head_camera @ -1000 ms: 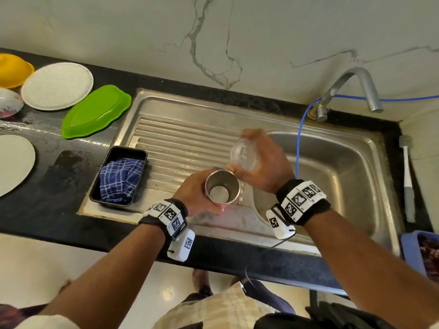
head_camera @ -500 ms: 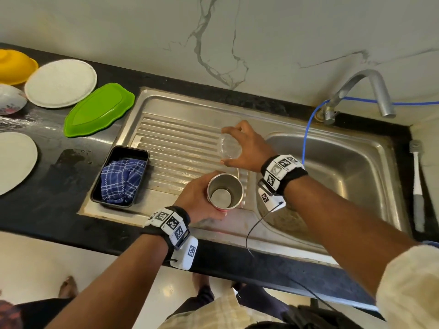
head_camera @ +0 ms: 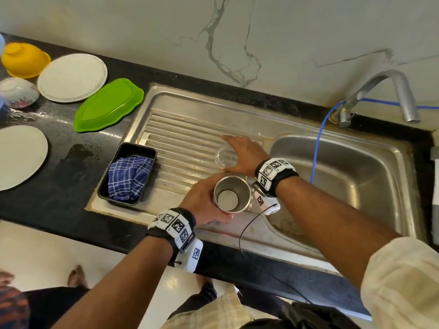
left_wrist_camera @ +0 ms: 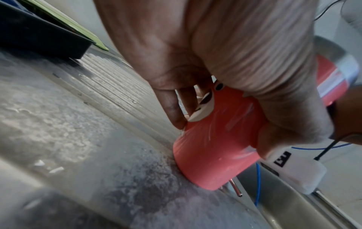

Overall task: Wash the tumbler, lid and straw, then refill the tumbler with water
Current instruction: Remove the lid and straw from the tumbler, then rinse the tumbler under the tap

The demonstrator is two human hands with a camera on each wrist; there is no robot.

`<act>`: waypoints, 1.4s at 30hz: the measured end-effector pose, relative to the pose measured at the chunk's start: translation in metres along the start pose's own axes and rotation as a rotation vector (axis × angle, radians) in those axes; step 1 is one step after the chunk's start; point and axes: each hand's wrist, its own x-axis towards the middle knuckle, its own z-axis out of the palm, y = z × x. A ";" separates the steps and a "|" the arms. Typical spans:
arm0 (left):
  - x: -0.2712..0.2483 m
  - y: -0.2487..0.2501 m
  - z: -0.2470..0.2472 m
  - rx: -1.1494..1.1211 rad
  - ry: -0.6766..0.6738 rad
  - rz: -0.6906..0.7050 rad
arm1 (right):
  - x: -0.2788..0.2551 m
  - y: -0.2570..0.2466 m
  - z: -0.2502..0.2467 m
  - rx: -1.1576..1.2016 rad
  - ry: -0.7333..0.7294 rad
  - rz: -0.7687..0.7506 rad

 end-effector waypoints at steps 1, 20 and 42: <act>0.000 0.000 0.000 -0.001 0.001 -0.001 | -0.002 0.001 0.002 0.021 0.007 -0.003; -0.006 0.006 0.007 -0.085 0.120 -0.005 | -0.174 -0.014 0.033 0.531 0.232 0.048; 0.042 0.108 0.079 0.246 -0.304 0.122 | -0.266 0.041 0.002 0.593 0.623 0.303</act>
